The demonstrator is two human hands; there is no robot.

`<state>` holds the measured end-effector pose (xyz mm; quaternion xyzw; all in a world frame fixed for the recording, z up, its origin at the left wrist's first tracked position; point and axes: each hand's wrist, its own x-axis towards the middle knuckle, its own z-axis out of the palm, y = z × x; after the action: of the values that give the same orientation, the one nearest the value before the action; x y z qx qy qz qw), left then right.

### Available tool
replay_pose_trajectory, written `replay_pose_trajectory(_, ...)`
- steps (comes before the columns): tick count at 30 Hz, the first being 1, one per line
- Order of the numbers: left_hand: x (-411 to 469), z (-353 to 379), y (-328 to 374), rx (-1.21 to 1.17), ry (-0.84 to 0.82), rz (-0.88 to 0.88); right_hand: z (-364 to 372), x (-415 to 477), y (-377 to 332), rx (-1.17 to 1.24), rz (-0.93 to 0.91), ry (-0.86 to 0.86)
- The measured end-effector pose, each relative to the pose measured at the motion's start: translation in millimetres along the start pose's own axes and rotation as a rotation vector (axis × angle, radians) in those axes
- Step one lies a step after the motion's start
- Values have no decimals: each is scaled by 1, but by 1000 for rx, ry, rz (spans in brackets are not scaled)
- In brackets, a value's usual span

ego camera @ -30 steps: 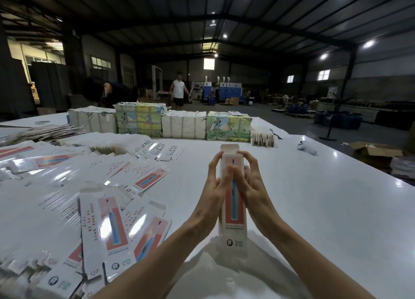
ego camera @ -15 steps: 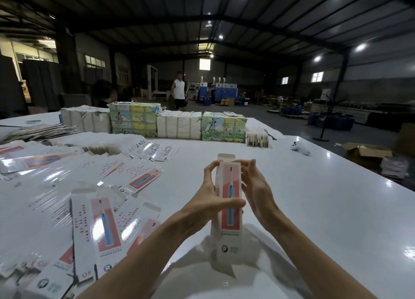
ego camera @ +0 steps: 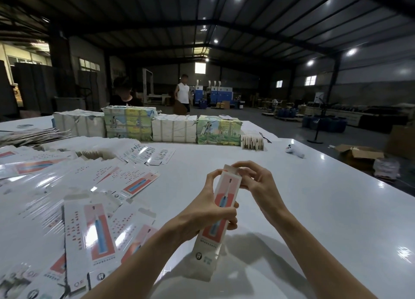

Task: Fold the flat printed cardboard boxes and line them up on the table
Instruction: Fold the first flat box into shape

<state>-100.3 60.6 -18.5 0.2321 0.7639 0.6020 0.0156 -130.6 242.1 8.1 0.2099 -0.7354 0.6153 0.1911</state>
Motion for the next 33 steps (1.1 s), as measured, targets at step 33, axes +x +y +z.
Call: replay_pose_trajectory(33, 1, 0, -11, -184, 95, 7, 16, -9, -5, 194, 186, -81)
